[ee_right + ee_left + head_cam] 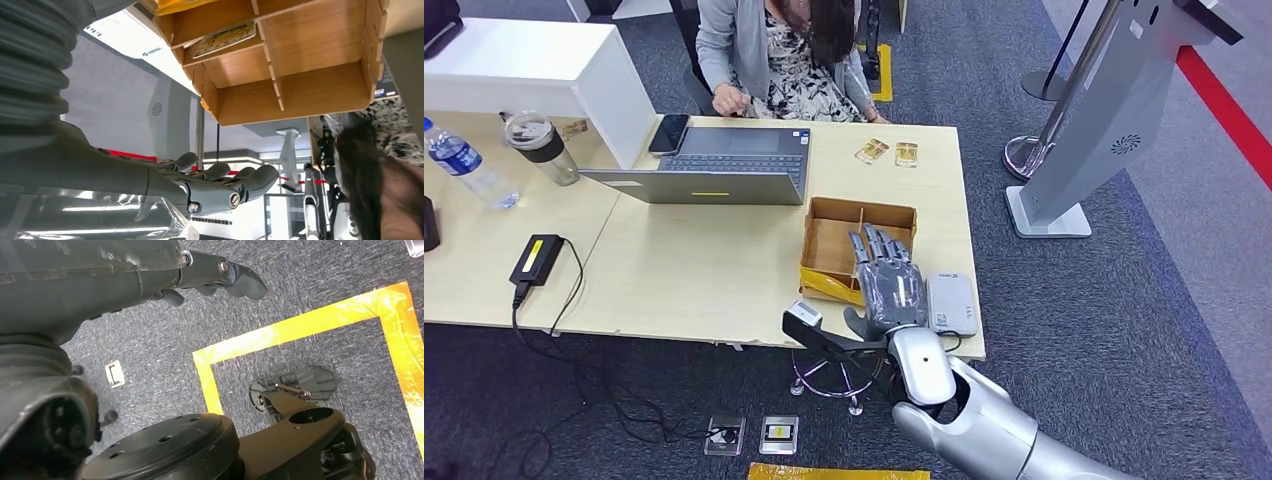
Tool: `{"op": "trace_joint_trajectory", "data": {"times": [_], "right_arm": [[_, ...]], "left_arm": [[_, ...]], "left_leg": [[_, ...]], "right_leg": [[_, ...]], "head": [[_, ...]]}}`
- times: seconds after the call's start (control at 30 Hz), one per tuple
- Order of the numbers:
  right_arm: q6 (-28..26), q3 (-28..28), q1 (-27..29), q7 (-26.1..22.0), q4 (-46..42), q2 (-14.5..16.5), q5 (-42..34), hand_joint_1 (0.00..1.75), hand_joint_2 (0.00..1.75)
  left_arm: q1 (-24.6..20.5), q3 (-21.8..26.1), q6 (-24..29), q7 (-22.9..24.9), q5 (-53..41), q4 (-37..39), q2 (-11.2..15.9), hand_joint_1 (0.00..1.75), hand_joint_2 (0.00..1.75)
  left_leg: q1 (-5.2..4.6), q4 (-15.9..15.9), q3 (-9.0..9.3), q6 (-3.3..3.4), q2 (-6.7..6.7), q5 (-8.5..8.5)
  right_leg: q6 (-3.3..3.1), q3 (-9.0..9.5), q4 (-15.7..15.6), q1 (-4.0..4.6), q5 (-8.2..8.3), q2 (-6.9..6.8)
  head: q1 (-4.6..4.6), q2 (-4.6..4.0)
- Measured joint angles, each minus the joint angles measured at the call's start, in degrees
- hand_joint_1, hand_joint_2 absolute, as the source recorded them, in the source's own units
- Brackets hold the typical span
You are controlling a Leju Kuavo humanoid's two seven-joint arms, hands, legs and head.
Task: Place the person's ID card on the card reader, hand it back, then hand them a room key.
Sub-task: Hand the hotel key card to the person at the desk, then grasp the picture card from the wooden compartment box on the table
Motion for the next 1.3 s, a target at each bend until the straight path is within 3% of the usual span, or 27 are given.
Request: {"op": "trace_joint_trajectory", "data": {"times": [0.63,1.3], "right_arm": [[0.88,1.52,-3.38,-0.69,8.46,2.84,-0.53,0.0,1.75],[-0.64,1.43,-5.23,-0.09,15.64,3.78,-1.45,0.0,1.75]], "left_arm": [[0.0,-0.01,-0.66,0.0,-0.38,0.0,0.02,0.0,0.0],[-0.02,-0.03,-0.83,0.0,-1.04,0.0,0.02,0.0,0.0]], "left_leg": [[0.0,0.0,0.0,0.0,0.0,0.0],[0.0,0.01,0.01,0.0,0.0,0.0]], "right_leg": [[0.0,0.0,0.0,0.0,0.0,0.0],[0.0,-0.03,0.0,0.0,0.0,0.02]], "head": [[0.01,0.0],[0.01,0.0]]}}
